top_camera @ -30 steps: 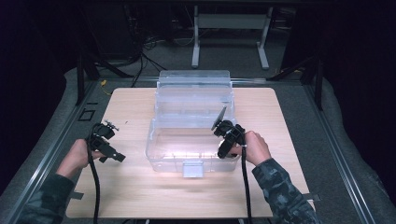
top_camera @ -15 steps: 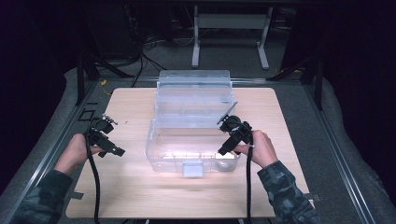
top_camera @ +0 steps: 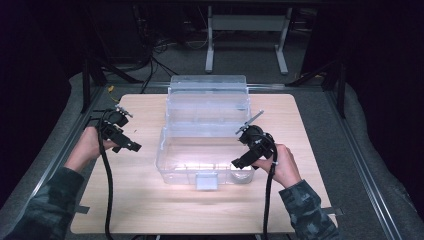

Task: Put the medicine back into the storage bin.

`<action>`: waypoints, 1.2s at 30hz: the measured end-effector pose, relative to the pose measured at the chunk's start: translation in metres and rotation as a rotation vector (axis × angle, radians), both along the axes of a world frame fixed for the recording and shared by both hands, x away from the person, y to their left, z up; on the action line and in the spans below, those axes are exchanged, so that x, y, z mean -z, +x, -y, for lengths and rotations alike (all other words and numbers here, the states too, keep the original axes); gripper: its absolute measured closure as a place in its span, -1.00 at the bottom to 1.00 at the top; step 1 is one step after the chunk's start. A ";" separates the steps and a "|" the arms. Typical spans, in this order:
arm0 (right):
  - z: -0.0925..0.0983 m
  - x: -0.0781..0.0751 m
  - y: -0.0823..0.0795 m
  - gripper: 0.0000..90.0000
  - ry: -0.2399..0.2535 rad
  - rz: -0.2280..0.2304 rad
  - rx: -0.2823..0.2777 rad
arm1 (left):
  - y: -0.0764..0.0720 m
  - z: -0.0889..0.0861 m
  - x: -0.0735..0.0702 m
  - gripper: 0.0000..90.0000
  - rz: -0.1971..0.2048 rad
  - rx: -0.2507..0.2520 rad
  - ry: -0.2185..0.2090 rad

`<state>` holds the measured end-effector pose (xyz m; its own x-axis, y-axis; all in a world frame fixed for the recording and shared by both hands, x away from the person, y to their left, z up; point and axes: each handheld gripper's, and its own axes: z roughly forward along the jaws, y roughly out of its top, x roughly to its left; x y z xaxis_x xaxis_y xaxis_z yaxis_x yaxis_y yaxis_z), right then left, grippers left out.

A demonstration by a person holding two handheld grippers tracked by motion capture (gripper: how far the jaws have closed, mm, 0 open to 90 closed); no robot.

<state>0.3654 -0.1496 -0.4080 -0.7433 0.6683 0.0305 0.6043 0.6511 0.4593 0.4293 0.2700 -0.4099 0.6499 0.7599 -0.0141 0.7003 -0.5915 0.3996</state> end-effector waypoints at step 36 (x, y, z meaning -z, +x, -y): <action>-0.006 0.012 -0.017 -0.58 0.057 0.037 -0.037 | 0.099 0.115 -0.049 -0.92 0.111 0.177 -0.115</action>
<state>0.3480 -0.1435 -0.4196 -0.7687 0.6384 0.0394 0.5622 0.6449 0.5177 0.5282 0.1552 -0.3610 0.7751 0.6316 -0.0147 0.5378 -0.6474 0.5401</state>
